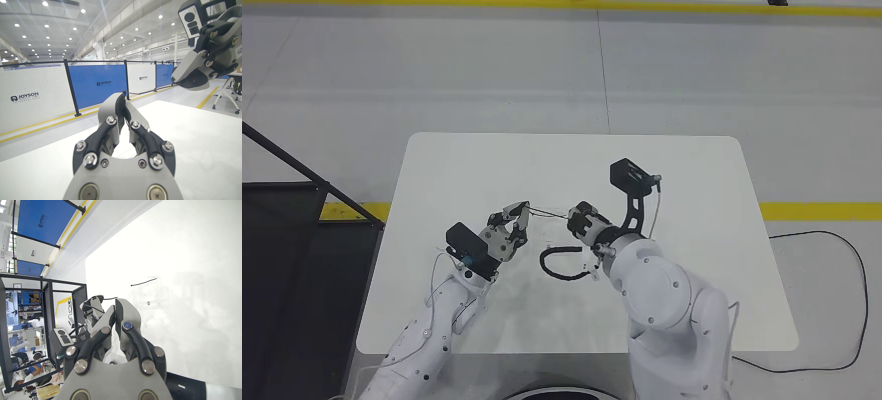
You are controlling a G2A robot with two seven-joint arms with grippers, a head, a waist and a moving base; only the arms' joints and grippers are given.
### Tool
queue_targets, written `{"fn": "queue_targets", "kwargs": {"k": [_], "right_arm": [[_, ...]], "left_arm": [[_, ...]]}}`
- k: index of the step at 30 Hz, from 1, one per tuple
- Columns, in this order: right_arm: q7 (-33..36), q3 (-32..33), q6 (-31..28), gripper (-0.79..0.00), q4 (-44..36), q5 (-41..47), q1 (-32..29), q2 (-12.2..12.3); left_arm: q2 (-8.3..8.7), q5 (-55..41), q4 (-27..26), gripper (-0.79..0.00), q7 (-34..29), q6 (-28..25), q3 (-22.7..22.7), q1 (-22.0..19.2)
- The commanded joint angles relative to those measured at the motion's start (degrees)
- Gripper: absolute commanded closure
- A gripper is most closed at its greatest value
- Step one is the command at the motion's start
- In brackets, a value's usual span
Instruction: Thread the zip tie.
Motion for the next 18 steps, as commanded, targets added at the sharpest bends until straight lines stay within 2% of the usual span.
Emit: {"fn": "queue_targets", "kwargs": {"k": [1, 18], "right_arm": [[-0.1, -0.1, 0.1, 0.0, 0.1, 0.0, 0.1, 0.0], [0.3, 0.8, -0.3, 0.0, -0.4, 0.1, -0.4, 0.1]], "left_arm": [[0.0, 0.0, 0.0, 0.0, 0.0, 0.0, 0.0, 0.0], [0.0, 0.0, 0.0, 0.0, 0.0, 0.0, 0.0, 0.0]]}}
